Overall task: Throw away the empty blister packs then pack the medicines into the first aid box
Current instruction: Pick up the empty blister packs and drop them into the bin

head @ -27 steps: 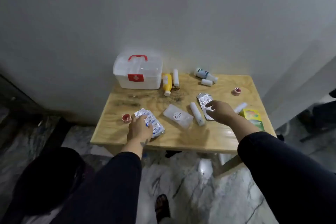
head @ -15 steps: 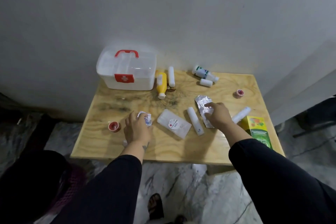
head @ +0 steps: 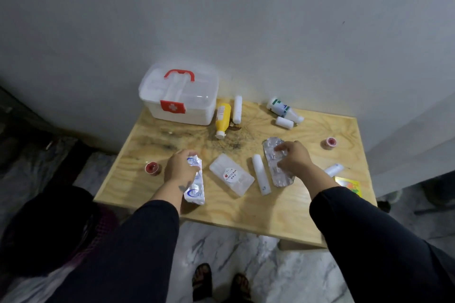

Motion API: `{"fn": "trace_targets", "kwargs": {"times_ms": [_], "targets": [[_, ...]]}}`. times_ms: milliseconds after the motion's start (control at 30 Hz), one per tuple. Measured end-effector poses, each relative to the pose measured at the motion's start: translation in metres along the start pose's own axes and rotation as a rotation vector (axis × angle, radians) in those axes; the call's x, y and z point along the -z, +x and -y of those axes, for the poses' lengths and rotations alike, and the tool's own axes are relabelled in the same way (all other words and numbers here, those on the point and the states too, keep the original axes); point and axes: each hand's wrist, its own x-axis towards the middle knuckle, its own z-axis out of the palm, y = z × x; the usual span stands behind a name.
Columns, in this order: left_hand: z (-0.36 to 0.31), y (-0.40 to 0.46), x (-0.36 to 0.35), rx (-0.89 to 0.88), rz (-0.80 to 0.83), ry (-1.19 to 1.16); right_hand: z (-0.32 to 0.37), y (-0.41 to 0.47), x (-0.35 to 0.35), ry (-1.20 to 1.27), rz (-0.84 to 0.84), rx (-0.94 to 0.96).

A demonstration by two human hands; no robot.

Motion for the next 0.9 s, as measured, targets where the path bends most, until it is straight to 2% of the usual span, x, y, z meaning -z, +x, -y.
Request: {"fn": "trace_targets", "kwargs": {"times_ms": [233,367,567,700,900], "targets": [[-0.016,-0.009,0.043,0.044,-0.126,-0.199,0.067,-0.019,0.030,0.177,0.076,0.213],[-0.009,-0.021,0.081,0.043,-0.209,-0.279,0.125,-0.040,0.015,0.277,0.179,0.369],[0.035,-0.048,0.138,0.106,-0.354,-0.316,0.197,-0.077,-0.044,0.203,0.322,0.535],[0.088,-0.063,0.177,0.186,-0.444,-0.341,0.247,-0.096,-0.095,0.122,0.400,0.633],[0.179,-0.064,0.225,0.273,-0.458,-0.393,0.324,-0.118,-0.189,0.022,0.481,0.691]]}}
